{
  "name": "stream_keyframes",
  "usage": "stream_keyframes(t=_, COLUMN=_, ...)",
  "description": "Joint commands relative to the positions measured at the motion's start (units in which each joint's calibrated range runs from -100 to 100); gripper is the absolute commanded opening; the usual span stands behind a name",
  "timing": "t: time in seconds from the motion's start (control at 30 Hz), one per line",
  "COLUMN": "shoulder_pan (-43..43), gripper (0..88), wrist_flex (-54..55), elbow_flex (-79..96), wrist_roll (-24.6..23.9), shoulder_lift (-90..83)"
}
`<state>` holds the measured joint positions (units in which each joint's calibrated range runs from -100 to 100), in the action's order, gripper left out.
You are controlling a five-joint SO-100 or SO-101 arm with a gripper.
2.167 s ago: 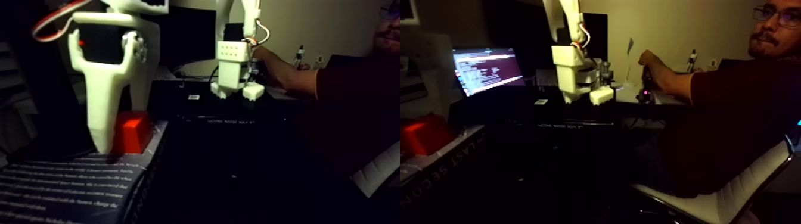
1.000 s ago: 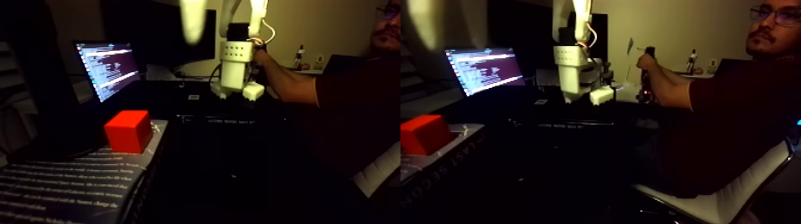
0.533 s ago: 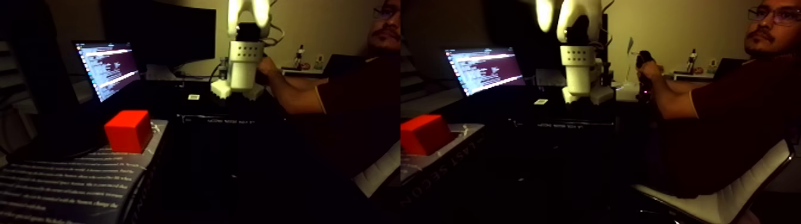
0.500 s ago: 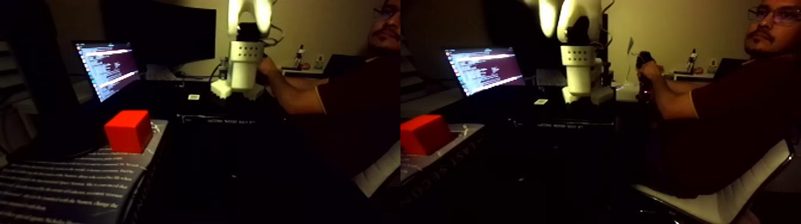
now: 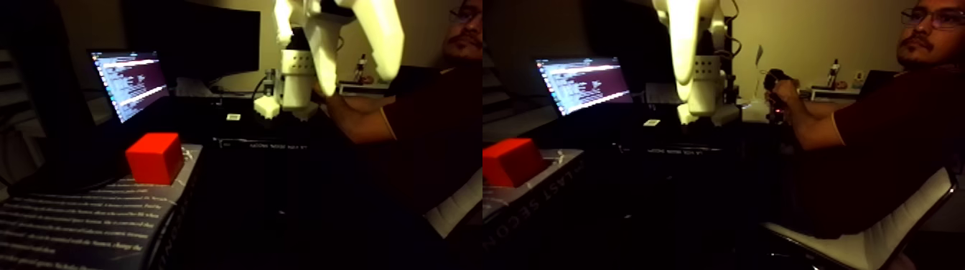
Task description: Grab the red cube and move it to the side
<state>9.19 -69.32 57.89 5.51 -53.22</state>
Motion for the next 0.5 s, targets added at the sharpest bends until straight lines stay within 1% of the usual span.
stream_keyframes(t=0.0, shoulder_pan=1.14, gripper=28.3, wrist_flex=1.16, elbow_flex=0.47, wrist_roll=-1.38, shoulder_lift=-3.08)
stream_keyframes(t=0.17, shoulder_pan=1.22, gripper=28.3, wrist_flex=1.16, elbow_flex=1.2, wrist_roll=-2.3, shoulder_lift=-6.36)
stream_keyframes(t=0.33, shoulder_pan=1.3, gripper=28.1, wrist_flex=5.89, elbow_flex=7.46, wrist_roll=-3.97, shoulder_lift=-9.05)
stream_keyframes(t=0.4, shoulder_pan=1.3, gripper=24.9, wrist_flex=7.58, elbow_flex=10.45, wrist_roll=-3.97, shoulder_lift=-10.4)
stream_keyframes(t=0.47, shoulder_pan=0.97, gripper=18.0, wrist_flex=9.01, elbow_flex=12.99, wrist_roll=-3.97, shoulder_lift=-11.74)
